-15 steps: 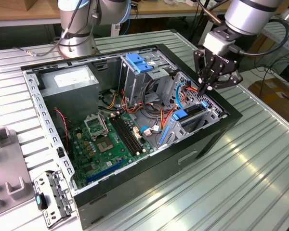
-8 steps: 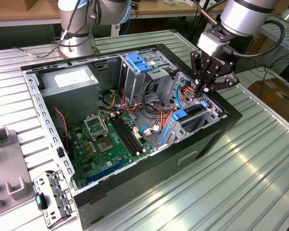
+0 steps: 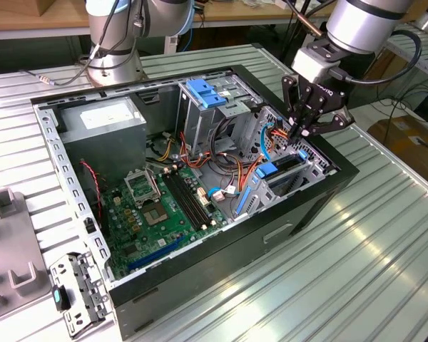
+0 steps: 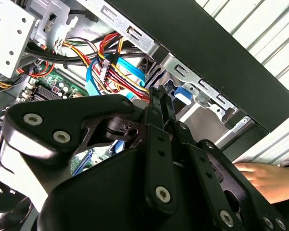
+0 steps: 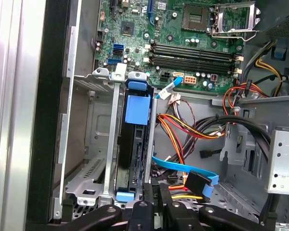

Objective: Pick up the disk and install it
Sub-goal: 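Insert the first disk wire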

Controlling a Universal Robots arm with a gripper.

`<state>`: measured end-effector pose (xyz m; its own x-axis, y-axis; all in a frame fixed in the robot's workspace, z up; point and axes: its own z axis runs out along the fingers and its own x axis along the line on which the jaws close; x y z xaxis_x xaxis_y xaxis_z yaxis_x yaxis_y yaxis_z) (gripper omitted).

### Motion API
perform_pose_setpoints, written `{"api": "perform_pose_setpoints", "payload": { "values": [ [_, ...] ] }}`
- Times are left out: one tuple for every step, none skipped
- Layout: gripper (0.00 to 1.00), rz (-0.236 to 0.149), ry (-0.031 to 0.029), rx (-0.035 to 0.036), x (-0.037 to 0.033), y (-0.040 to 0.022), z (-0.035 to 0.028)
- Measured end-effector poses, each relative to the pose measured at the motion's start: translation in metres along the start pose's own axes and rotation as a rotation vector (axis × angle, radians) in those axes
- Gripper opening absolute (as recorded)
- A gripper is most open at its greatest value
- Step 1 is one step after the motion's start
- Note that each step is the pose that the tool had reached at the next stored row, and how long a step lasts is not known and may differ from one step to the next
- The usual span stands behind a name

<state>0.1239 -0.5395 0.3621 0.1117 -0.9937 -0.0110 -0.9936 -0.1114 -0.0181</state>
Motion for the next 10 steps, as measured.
{"api": "perform_pose_setpoints", "payload": {
  "values": [
    [0.16,0.000,0.0000,0.0000,0.0000,0.0000,0.0000],
    [0.16,0.000,0.0000,0.0000,0.0000,0.0000,0.0000],
    [0.16,0.000,0.0000,0.0000,0.0000,0.0000,0.0000],
    [0.16,0.000,0.0000,0.0000,0.0000,0.0000,0.0000],
    [0.16,0.000,0.0000,0.0000,0.0000,0.0000,0.0000],
    [0.16,0.000,0.0000,0.0000,0.0000,0.0001,0.0000],
    [0.16,0.000,0.0000,0.0000,0.0000,0.0001,0.0000],
    [0.16,0.009,0.0002,0.0000,0.0000,0.0001,0.0001],
    [0.16,0.022,0.0005,0.0001,0.0000,0.0001,0.0002],
    [0.16,0.033,0.0007,0.0002,0.0000,0.0001,0.0003]
  ]
}}
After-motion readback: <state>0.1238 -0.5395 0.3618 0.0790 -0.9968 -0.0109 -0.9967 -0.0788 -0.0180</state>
